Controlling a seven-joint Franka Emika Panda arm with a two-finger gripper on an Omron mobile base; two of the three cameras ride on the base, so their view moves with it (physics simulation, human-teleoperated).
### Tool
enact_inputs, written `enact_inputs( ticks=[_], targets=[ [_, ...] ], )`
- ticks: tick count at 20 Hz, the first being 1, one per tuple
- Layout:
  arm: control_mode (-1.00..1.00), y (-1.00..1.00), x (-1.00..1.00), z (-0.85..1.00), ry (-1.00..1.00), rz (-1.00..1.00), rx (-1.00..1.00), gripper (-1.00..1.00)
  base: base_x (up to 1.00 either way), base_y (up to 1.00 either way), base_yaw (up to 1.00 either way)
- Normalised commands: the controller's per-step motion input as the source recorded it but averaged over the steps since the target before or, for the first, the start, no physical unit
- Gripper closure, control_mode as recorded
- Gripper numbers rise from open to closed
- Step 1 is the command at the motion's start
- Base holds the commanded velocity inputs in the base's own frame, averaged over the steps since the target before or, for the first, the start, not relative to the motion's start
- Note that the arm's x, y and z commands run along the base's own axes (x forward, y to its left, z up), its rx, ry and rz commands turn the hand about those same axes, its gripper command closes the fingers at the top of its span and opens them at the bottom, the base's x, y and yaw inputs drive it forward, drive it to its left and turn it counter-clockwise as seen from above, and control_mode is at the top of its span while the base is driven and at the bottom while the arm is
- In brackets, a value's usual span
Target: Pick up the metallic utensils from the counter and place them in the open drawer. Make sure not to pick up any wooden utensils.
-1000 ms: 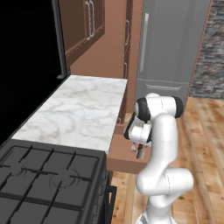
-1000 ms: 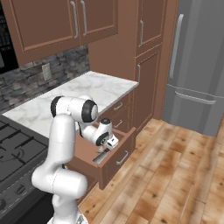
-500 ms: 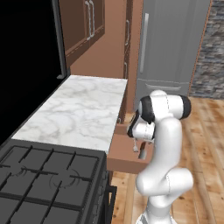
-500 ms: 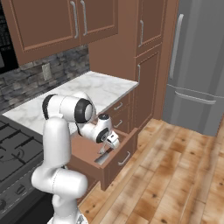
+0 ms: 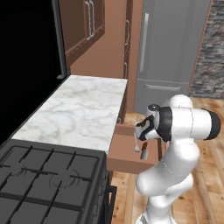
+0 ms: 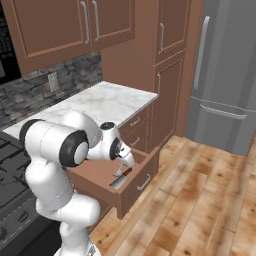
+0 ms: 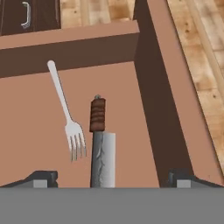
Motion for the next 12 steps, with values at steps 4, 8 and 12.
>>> enact_inputs(
  ticks=[4, 8, 12],
  targets=[
    [-1.0, 0.0, -0.53, 1.0, -0.01, 0.0, -0.09, -1.0, 0.0, 0.0, 0.0],
    [-1.0, -0.01, -0.32, 1.0, 0.01, 0.0, -0.02, -1.0, 0.0, 0.0, 0.0],
    [-1.0, -0.16, -0.03, 1.0, 0.1, -0.03, 0.0, -1.0, 0.0, 0.0, 0.0]
  ],
)
